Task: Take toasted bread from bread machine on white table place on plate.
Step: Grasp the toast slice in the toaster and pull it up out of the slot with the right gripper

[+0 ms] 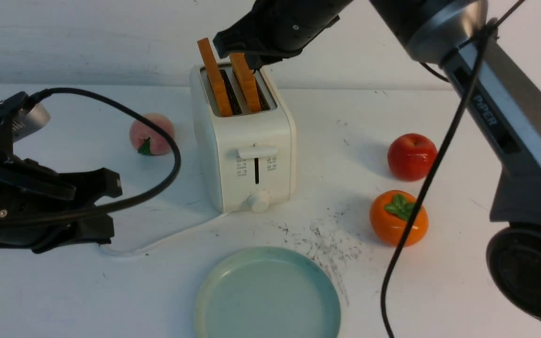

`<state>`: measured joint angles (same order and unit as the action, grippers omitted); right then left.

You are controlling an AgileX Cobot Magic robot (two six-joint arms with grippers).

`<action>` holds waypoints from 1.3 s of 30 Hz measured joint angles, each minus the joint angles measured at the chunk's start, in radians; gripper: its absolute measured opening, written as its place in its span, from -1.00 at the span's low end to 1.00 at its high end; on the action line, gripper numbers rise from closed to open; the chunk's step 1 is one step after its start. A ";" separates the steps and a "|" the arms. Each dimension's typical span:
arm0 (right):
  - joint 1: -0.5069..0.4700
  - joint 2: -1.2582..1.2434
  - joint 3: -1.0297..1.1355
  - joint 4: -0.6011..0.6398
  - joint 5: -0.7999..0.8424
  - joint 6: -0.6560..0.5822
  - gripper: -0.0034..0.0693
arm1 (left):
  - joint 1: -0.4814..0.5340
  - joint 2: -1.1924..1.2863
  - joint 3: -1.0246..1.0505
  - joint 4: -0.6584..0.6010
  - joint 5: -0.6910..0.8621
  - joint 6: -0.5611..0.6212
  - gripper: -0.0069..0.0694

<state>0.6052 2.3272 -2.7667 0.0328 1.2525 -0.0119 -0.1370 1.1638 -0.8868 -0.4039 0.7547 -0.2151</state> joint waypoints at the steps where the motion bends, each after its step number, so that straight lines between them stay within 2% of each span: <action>1: 0.000 0.009 0.000 -0.009 -0.009 0.000 -0.73 | 0.000 0.000 0.000 0.001 -0.001 -0.001 -0.85; 5: 0.000 0.040 0.000 -0.040 -0.053 0.002 -0.45 | 0.000 0.000 0.000 0.001 -0.001 -0.001 -0.85; 7: -0.001 0.054 0.000 -0.046 -0.066 0.002 -0.24 | 0.000 0.000 0.000 0.001 0.001 -0.002 -0.85; 8: -0.001 0.056 0.000 -0.046 -0.068 0.002 -0.22 | 0.000 0.000 0.000 0.001 0.001 -0.002 -0.85; 9: -0.001 0.065 0.000 -0.050 -0.083 0.002 -0.06 | 0.000 0.000 0.000 0.001 0.002 -0.003 -0.84; 13: -0.001 0.082 0.000 -0.062 -0.125 0.003 0.15 | 0.000 0.001 0.000 0.001 0.008 -0.005 -0.83; 22: -0.001 0.107 0.000 -0.153 -0.195 0.021 0.21 | 0.000 0.001 0.000 -0.016 0.008 -0.005 -0.82; 34: -0.001 0.161 -0.001 -0.170 -0.253 0.130 0.20 | 0.000 0.001 0.000 -0.043 0.025 -0.005 -0.81; 38: -0.001 0.173 -0.001 -0.171 -0.260 0.134 0.15 | 0.000 0.001 0.000 -0.044 0.030 -0.005 -0.81; 39: -0.001 0.177 -0.001 -0.171 -0.261 0.135 0.07 | 0.000 0.001 0.000 -0.044 0.030 -0.005 -0.81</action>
<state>0.6041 2.5043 -2.7677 -0.1385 0.9912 0.1228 -0.1370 1.1650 -0.8868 -0.4477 0.7847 -0.2197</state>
